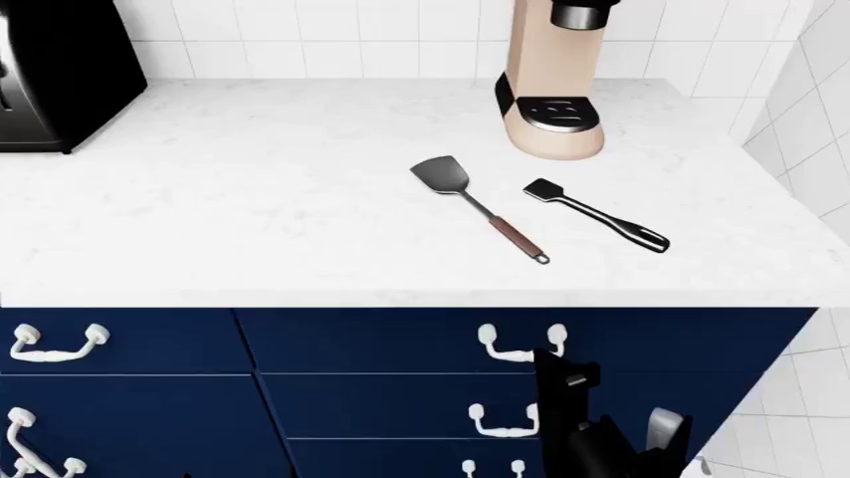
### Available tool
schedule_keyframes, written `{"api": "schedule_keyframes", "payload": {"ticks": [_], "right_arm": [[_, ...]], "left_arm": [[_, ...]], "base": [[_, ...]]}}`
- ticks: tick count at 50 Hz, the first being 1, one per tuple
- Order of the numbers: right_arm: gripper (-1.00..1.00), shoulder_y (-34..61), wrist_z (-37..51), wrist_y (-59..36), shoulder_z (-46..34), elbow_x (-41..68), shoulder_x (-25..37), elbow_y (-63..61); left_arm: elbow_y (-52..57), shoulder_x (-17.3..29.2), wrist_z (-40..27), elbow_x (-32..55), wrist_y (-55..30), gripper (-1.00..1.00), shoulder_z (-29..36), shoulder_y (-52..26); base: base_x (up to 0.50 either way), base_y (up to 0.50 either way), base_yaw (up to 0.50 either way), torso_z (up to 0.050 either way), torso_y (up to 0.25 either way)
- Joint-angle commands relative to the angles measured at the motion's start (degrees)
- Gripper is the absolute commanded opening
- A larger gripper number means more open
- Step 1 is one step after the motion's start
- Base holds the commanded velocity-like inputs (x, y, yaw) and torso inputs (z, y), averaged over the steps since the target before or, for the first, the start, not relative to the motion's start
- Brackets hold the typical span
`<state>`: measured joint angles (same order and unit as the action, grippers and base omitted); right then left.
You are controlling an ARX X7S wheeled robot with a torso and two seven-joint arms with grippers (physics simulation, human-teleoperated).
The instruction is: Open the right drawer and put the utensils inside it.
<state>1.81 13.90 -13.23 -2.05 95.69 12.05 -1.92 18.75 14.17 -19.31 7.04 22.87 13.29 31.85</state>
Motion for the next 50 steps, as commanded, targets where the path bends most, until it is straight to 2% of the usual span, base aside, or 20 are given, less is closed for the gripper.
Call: {"api": "schedule_keyframes", "payload": {"ticks": [1, 50], "right_arm": [[1.00, 0.2, 1.4, 1.2, 0.6, 0.6, -0.3, 1.2], [1.00, 1.2, 3.1, 2.2, -1.0, 0.3, 0.3, 4.4]], "left_arm": [[0.0, 0.3, -0.4, 0.2, -0.1, 1.00, 0.2, -0.1], [-0.1, 1.6, -1.9, 0.7, 0.2, 1.00, 1.4, -0.4]], "base": [[0.15, 0.00, 0.00, 0.000, 0.000], [0.08, 0.00, 0.00, 0.000, 0.000]]}}
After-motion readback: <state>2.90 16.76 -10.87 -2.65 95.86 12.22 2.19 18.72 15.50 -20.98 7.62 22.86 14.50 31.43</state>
